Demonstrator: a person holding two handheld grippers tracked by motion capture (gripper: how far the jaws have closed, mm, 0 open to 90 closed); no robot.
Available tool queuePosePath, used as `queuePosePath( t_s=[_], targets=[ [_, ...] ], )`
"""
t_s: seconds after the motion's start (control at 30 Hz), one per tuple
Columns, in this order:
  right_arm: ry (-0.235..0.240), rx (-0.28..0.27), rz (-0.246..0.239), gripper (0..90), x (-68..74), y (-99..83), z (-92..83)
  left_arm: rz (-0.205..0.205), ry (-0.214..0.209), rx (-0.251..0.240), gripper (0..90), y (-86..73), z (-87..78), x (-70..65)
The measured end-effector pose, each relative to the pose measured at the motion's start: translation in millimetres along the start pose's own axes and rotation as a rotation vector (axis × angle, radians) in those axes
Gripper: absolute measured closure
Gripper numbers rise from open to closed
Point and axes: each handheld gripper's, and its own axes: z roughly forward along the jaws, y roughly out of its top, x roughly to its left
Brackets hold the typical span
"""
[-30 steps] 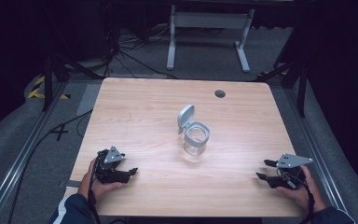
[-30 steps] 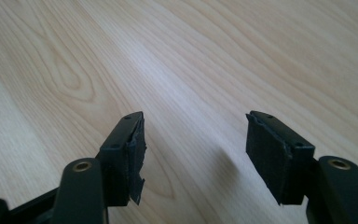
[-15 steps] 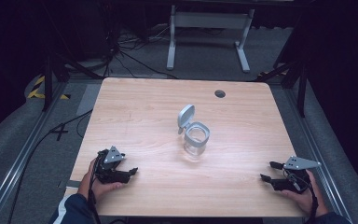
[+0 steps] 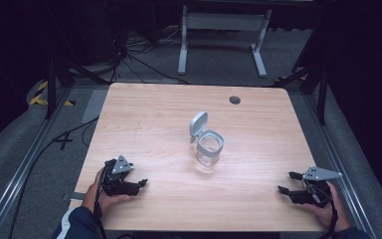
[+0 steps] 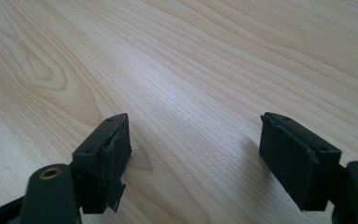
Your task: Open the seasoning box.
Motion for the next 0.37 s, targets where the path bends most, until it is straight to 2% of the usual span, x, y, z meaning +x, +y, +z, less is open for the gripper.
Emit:
queuePosePath(
  t_s=[0.33, 0.37],
  targets=[
    [-0.009, 0.003, 0.008, 22.8, 0.2, -0.1, -0.1, -0.017, 0.014, 0.008, 14.7, 1.2, 1.4, -0.7],
    [-0.009, 0.003, 0.009, 22.7, 0.2, -0.1, -0.1, -0.003, 0.023, 0.014, 14.5, 1.8, 1.1, 0.1]
  ],
)
